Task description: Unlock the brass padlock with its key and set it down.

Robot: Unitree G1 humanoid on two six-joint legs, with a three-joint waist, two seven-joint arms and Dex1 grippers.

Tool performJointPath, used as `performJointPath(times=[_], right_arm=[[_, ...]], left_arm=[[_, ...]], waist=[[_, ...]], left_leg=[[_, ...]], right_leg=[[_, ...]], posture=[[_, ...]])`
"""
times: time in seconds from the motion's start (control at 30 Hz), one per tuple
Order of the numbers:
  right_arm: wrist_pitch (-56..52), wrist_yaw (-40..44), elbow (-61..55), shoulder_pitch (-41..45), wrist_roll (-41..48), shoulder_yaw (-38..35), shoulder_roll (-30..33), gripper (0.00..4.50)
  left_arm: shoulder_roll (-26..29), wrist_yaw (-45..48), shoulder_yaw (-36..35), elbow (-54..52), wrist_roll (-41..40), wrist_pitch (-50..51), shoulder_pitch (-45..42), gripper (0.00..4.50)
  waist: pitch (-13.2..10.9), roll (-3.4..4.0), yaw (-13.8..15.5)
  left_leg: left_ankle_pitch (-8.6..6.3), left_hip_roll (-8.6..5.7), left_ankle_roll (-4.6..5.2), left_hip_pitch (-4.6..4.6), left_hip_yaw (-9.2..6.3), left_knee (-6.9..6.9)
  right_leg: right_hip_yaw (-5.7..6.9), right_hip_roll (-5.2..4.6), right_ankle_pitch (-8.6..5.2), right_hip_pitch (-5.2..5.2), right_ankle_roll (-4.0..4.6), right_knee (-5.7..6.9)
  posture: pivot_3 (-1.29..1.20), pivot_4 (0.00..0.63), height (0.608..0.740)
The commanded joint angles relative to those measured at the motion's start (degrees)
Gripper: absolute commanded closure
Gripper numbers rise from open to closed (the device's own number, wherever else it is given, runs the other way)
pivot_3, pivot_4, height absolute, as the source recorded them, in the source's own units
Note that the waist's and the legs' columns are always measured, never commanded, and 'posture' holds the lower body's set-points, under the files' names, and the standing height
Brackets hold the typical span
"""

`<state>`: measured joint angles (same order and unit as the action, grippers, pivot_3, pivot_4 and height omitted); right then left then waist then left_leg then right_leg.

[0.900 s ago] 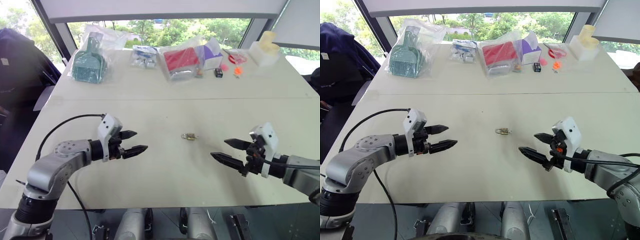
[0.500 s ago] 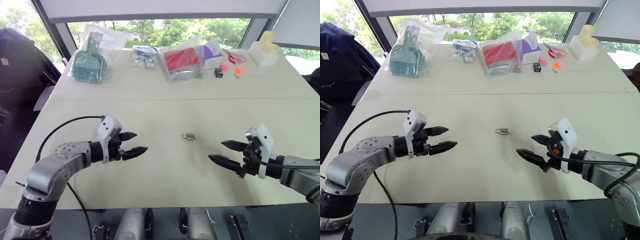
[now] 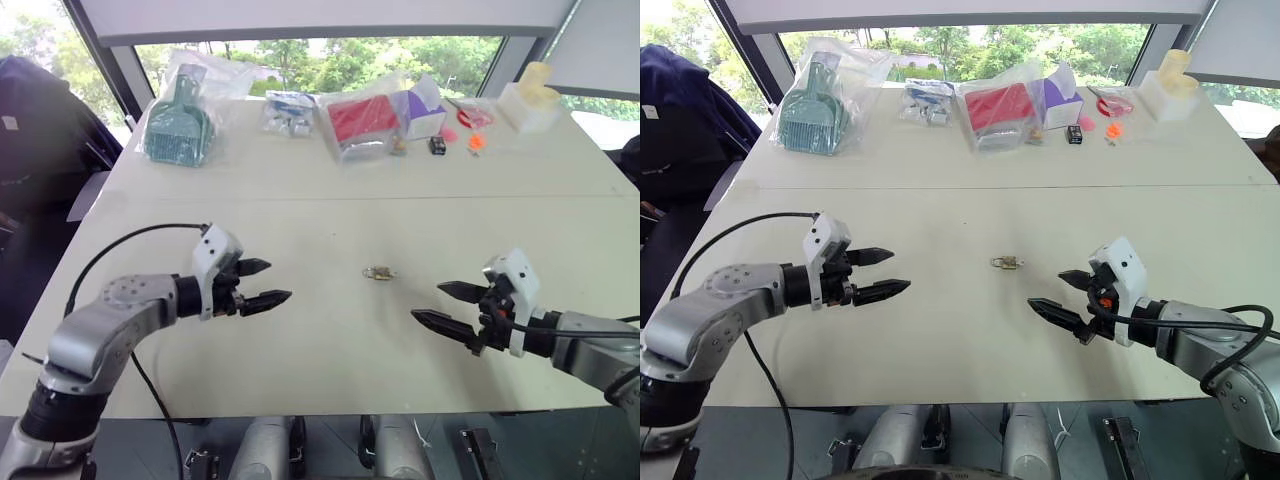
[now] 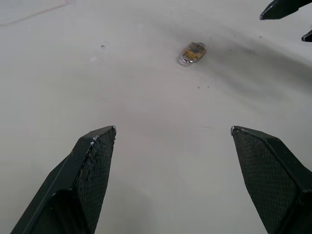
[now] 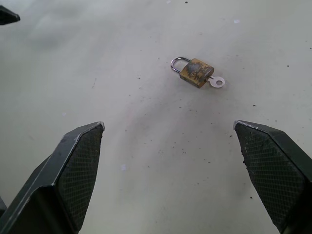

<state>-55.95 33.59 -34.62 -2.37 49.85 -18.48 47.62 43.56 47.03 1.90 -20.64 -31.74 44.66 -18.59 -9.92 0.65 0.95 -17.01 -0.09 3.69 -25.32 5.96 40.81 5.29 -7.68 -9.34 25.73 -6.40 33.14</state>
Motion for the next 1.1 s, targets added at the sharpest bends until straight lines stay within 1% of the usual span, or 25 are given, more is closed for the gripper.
performJointPath(times=[0.03, 0.1, 0.2, 0.27, 0.33, 0.4, 0.47, 0.5, 0.6, 0.7, 0.77, 0.9, 1.0, 1.1], right_arm=[[-0.3, -1.3, 0.1, 2.0, 1.1, -0.7, -0.7, 0.08], [-1.1, -1.9, 0.8, 1.8, 0.8, -1.3, -0.3, 0.08], [-1.7, -2.6, 1.3, 1.7, 1.1, -3.6, 0.3, 0.08], [-1.6, -2.9, 1.3, 1.5, 1.1, -5.0, 0.5, 0.08], [-1.3, -3.2, 1.0, 1.2, 0.7, -5.4, 0.4, 0.08], [-1.2, -4.6, 0.1, 0.8, 0.7, -5.7, -0.7, 0.08], [-1.3, -6.6, -0.8, 0.3, 1.0, -6.1, -2.1, 0.08], [-1.5, -7.2, -1.0, 0.3, 1.1, -6.1, -2.5, 0.08], [-1.4, -9.7, -2.8, -1.3, 1.3, -6.5, -4.8, 0.08], [-1.0, -11.4, -4.5, -2.7, 1.5, -6.7, -6.5, 0.08], [-0.9, -12.1, -5.0, -3.1, 1.6, -7.0, -7.0, 0.08], [-0.4, -12.9, -5.2, -3.3, 1.7, -6.8, -7.4, 0.08], [-0.2, -13.4, -5.3, -3.3, 1.6, -6.5, -7.6, 0.08], [0.1, -13.8, -5.4, -3.2, 1.6, -6.0, -7.8, 0.00]], left_arm=[[0.9, 3.2, 5.6, 6.9, 7.8, -6.2, -10.5, 0.55], [-1.0, 7.6, 9.0, 12.7, 9.2, -8.2, -18.8, 0.55], [-4.8, 15.0, 15.2, 22.4, 12.6, -12.3, -28.2, 0.55], [-10.1, 18.4, 18.4, 30.7, 14.5, -14.7, -33.9, 0.55], [-14.5, 22.2, 20.0, 36.5, 15.2, -17.0, -37.4, 0.55], [-19.8, 24.9, 23.2, 44.3, 18.6, -21.4, -40.9, 0.55], [-24.8, 25.4, 26.1, 53.3, 23.1, -27.2, -43.7, 0.55], [-26.2, 25.5, 26.4, 56.5, 24.5, -29.3, -44.6, 0.55], [-33.2, 22.0, 27.3, 68.1, 29.0, -35.7, -47.5, 0.55], [-38.0, 20.1, 27.6, 75.3, 32.6, -39.7, -48.6, 0.55], [-39.8, 18.7, 28.1, 78.9, 35.2, -42.2, -48.9, 0.55], [-43.4, 16.3, 27.5, 83.7, 38.1, -43.8, -49.7, 0.55], [-44.5, 15.3, 27.7, 85.6, 40.3, -44.5, -50.1, 0.55], [-44.8, 15.1, 27.3, 86.2, 41.7, -45.4, -49.7, 1.32]], waist=[[0.0, -0.01, 0.3], [0.0, -0.04, 1.1], [0.0, -0.02, 1.6], [0.0, -0.03, 1.6], [0.0, -0.05, 1.4], [0.0, -0.09, 1.3], [0.0, -0.11, 1.3], [0.0, -0.11, 1.3], [-0.1, -0.11, 1.3], [-0.1, -0.12, 1.4], [-0.1, -0.13, 1.4], [0.0, -0.14, 1.5], [0.0, -0.15, 1.5], [0.0, -0.15, 1.5]], left_leg=[[0.00, -0.01, 0.00, -0.01, 0.00, 0.00], [0.01, -0.02, 0.00, -0.01, 0.01, 0.01], [0.08, -0.05, 0.13, -0.06, 0.04, 0.03], [0.26, -0.08, -0.07, -0.07, 0.05, 0.03], [0.24, -0.09, 0.00, -0.08, 0.08, 0.06], [0.08, -0.09, 0.28, -0.09, 0.09, 0.08], [0.01, -0.07, 0.41, -0.10, 0.08, 0.11], [0.01, -0.07, 0.41, -0.09, 0.07, 0.11], [0.01, -0.04, 0.42, -0.10, 0.06, 0.12], [0.01, -0.04, 0.43, -0.13, 0.03, 0.13], [-0.01, -0.05, 0.46, -0.15, 0.03, 0.15], [-0.02, -0.05, 0.49, -0.11, 0.00, 0.23], [-0.04, -0.05, 0.52, -0.05, -0.03, 0.27], [-0.06, -0.05, 0.55, -0.03, -0.04, 0.27]], right_leg=[[0.01, 0.00, 0.00, 0.00, 0.01, 0.00], [0.00, 0.00, 0.02, -0.01, 0.02, 0.00], [0.00, -0.01, 0.02, 0.00, 0.02, -0.03], [0.00, -0.01, 0.01, -0.02, 0.02, -0.05], [0.00, -0.01, 0.02, -0.07, 0.01, -0.10], [0.00, -0.02, 0.01, -0.06, 0.00, -0.12], [0.00, -0.01, 0.02, -0.05, -0.01, -0.10], [0.00, -0.01, 0.02, -0.04, -0.01, -0.09], [0.00, -0.01, 0.02, 0.00, -0.01, -0.07], [0.00, -0.02, 0.02, 0.01, -0.01, -0.05], [0.00, -0.03, 0.02, 0.01, -0.02, -0.06], [0.01, -0.05, 0.03, -0.07, -0.02, -0.06], [0.02, -0.07, 0.02, -0.18, -0.01, -0.10], [0.02, -0.08, 0.02, -0.22, -0.02, -0.12]], posture=[[0.00, 0.150, 0.735], [0.00, 0.150, 0.735], [0.00, 0.150, 0.735], [0.00, 0.150, 0.735], [0.00, 0.150, 0.735], [0.00, 0.150, 0.735], [0.00, 0.150, 0.735], [0.00, 0.150, 0.735], [0.00, 0.150, 0.735], [0.00, 0.150, 0.735], [0.00, 0.150, 0.735], [0.00, 0.150, 0.735], [0.00, 0.150, 0.735], [0.00, 0.150, 0.735]])
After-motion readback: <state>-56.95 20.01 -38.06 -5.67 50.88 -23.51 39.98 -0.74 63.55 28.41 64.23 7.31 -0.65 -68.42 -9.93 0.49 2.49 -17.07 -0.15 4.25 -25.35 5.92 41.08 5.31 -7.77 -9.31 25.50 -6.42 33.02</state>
